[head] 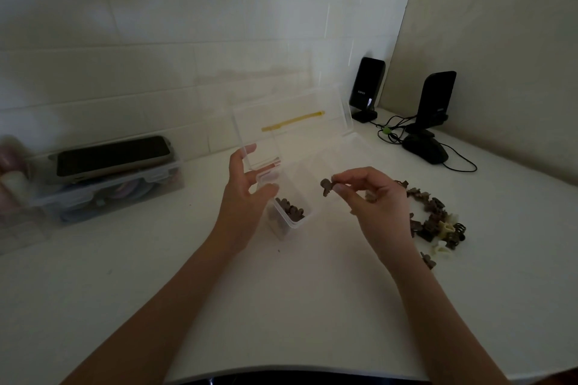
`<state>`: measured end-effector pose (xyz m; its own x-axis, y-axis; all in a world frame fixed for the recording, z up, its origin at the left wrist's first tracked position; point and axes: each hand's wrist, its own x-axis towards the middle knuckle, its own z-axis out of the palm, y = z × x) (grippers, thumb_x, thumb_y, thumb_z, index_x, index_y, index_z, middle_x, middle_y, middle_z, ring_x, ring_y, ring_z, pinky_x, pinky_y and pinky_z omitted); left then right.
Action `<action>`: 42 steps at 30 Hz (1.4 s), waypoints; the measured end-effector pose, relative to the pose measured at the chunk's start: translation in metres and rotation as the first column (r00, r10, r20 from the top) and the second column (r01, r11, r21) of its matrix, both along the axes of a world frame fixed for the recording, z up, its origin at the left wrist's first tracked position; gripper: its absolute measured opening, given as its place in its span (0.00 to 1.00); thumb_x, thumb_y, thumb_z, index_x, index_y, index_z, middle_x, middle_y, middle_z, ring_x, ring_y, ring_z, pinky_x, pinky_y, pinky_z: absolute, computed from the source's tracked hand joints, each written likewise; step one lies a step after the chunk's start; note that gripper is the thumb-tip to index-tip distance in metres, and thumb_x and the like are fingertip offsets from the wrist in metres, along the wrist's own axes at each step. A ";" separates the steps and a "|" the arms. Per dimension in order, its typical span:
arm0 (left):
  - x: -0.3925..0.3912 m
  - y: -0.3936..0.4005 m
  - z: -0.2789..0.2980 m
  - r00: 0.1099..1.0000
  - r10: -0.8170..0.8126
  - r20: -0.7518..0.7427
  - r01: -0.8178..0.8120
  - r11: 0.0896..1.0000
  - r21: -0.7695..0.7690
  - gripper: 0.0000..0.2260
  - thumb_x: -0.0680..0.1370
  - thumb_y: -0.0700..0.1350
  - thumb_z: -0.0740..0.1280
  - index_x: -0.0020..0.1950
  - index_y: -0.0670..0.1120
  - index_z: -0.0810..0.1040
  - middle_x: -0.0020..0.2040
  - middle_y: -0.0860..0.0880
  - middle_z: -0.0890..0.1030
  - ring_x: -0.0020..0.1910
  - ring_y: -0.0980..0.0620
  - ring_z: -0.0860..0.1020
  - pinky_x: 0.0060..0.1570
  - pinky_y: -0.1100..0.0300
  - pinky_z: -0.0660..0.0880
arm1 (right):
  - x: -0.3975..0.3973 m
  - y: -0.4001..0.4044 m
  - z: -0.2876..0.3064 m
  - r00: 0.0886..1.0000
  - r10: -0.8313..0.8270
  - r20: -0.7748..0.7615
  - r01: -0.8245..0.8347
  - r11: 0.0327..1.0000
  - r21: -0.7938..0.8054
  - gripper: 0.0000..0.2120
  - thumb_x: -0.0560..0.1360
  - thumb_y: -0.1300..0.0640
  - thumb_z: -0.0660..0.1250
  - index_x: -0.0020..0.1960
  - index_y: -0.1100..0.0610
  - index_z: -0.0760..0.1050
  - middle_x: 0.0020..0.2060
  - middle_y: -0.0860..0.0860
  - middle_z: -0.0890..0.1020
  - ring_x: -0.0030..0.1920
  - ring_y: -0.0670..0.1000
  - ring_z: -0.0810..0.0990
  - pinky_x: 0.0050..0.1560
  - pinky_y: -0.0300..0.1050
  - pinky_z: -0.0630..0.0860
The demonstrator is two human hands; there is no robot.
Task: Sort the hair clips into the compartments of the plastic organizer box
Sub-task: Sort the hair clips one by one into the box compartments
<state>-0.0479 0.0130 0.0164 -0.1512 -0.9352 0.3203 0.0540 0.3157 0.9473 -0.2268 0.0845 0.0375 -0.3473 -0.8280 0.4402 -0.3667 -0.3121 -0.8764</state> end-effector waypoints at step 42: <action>0.008 -0.005 0.013 0.990 0.112 -0.090 -0.108 0.993 0.047 0.22 0.66 0.43 0.61 0.59 0.55 0.68 0.46 0.56 0.82 0.42 0.55 0.77 0.39 0.62 0.73 | -0.006 -0.003 -0.011 0.908 -0.202 -0.367 0.184 0.979 -0.085 0.11 0.71 0.55 0.72 0.50 0.48 0.72 0.48 0.41 0.80 0.49 0.43 0.76 0.48 0.42 0.73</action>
